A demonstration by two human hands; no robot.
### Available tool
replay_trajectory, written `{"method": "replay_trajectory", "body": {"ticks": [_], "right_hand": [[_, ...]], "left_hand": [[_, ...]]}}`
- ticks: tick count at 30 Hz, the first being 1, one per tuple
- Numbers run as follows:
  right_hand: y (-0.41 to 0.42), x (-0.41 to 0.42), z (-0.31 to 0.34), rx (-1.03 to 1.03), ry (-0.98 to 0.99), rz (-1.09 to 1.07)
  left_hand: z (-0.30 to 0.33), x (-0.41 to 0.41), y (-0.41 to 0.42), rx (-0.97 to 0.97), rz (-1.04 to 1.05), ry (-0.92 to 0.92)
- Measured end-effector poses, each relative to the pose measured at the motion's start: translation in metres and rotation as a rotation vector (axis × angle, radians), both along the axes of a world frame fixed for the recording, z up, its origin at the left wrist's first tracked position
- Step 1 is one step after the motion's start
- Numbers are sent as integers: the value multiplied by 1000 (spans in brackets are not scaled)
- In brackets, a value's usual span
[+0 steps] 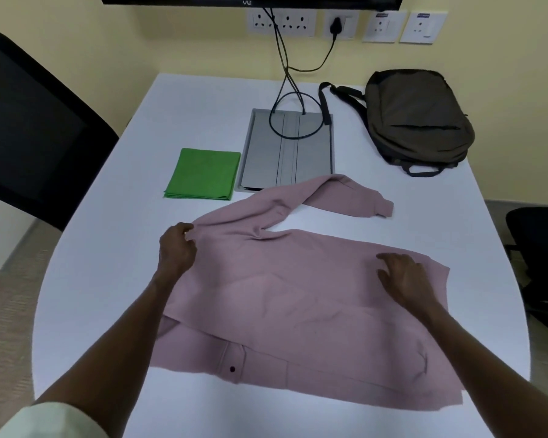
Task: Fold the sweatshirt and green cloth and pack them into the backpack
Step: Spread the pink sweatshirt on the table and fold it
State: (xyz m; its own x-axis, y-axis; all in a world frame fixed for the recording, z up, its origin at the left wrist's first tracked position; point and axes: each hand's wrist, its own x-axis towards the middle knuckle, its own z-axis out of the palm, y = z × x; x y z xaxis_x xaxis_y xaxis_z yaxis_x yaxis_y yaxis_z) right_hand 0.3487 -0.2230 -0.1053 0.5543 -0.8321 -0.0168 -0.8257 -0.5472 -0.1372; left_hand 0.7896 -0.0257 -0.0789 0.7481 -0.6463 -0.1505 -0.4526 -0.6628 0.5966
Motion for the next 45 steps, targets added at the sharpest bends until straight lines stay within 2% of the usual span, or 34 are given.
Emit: {"method": "replay_trajectory", "body": {"ticks": [7,11,14,18,23,29,36,41,45], "right_hand": [[-62,18,-21,220,248,-28],[-67,21,-28,173,284,-38],[-72,21,-33,120,208,-54],[-73,18,-21,257,7,-82],[-66,-4,9,305,-186,-43],[-28,-33,43,251,-277,49],[45,-74,47,137,-415,96],[103,-98,30,-24,-371,187],[138,-113,-3,-87,-267,183]], "left_hand": [[-26,31,-26,247,-9,162],[-39,43,-37,256,8,158],[-40,47,-39,161,-4,177],[-22,47,-30,64,11,245],[13,39,-17,57,47,213],[44,25,7,-77,151,299],[69,-2,59,-191,75,254],[63,-9,115,-157,-25,270],[42,-15,153,92,-111,123]]}}
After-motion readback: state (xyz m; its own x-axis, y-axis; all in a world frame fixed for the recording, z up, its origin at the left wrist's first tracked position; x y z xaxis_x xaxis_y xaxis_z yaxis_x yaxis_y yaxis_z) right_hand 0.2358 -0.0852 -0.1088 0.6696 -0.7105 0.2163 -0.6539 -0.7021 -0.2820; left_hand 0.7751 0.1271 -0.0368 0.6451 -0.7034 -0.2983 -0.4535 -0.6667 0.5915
